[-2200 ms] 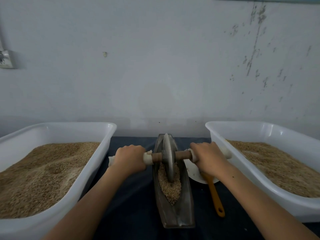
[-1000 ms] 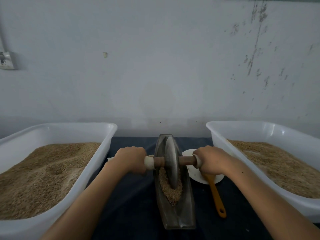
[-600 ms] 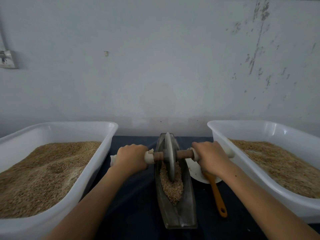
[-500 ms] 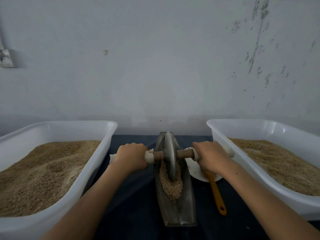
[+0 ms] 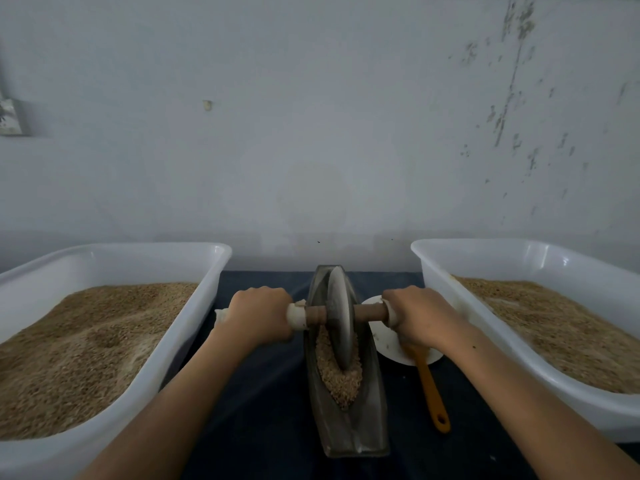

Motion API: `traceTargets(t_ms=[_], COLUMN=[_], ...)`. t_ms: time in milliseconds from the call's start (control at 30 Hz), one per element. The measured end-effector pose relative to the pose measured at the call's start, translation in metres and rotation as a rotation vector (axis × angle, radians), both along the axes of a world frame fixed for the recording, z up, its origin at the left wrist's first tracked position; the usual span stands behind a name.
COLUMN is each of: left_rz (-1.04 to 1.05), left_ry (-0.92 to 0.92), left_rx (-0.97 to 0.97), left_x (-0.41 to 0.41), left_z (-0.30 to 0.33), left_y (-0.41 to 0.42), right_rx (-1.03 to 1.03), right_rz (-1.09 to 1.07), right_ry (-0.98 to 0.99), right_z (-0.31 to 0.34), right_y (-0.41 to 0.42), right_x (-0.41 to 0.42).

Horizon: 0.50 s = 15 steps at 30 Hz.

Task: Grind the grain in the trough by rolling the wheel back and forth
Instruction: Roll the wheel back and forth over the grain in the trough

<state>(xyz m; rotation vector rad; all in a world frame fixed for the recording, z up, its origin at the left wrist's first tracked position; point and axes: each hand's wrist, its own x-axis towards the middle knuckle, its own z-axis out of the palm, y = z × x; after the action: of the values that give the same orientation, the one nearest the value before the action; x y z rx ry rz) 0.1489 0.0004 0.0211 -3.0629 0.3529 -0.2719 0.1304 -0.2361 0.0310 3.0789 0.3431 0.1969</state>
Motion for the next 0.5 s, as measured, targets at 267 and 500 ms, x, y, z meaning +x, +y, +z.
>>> traceTargets(t_ms=[267, 500], left_rz=[0.018, 0.027], left_ry=[-0.071, 0.166], left_rx=[-0.016, -0.007], left_x=[0.000, -0.001], left_z=[-0.005, 0.004], left_y=[0.000, 0.001], right_rx=[0.019, -0.011], right_rz=[0.014, -0.004], right_ry=[-0.196, -0.012], right_z=[-0.013, -0.002], right_y=[-0.001, -0.002], right_x=[0.005, 0.003])
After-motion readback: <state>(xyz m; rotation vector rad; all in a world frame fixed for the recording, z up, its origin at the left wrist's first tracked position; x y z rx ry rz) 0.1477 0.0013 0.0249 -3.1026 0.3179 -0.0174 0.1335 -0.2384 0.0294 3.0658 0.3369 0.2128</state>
